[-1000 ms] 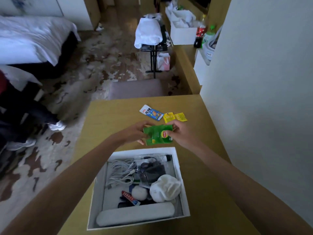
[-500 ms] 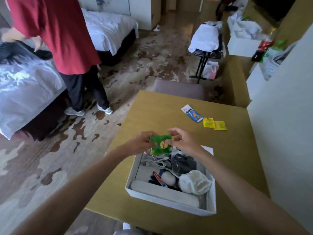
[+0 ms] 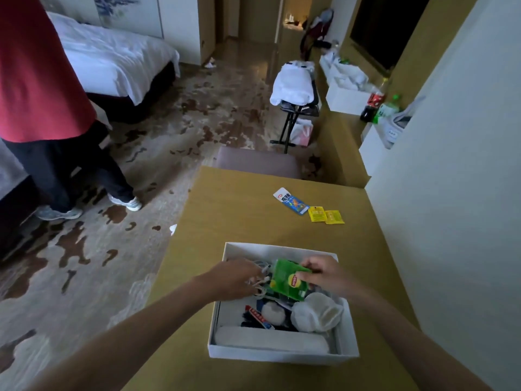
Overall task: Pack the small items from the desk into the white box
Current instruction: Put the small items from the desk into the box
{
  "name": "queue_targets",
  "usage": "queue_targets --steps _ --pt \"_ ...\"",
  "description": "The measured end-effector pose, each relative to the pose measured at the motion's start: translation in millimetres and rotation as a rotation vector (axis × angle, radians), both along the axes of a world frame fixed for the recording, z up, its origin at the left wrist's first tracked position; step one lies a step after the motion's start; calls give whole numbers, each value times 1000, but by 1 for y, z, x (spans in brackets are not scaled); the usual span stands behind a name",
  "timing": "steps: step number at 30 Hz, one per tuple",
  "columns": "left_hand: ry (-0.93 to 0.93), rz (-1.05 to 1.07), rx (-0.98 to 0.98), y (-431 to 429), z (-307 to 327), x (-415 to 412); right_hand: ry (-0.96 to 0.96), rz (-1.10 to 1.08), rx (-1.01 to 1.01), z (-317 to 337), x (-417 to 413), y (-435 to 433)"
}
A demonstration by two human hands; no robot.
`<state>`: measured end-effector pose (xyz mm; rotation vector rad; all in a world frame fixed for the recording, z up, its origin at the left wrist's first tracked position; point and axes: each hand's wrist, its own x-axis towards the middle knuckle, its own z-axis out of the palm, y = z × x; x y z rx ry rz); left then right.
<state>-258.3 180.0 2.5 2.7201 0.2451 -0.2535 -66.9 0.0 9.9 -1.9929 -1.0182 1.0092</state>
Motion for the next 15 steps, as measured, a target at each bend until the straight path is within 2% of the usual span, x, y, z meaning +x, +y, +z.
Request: queue_targets --steps 4,8,15 --pt "-60 -10 122 11 -16 2 -168 41 -86 -6 -11 -8" --pt "-113 81 37 24 -20 2 -304 128 -132 -12 -43 7" --pt "-239 221 -125 33 -15 -3 -253 132 -145 -44 -83 42"
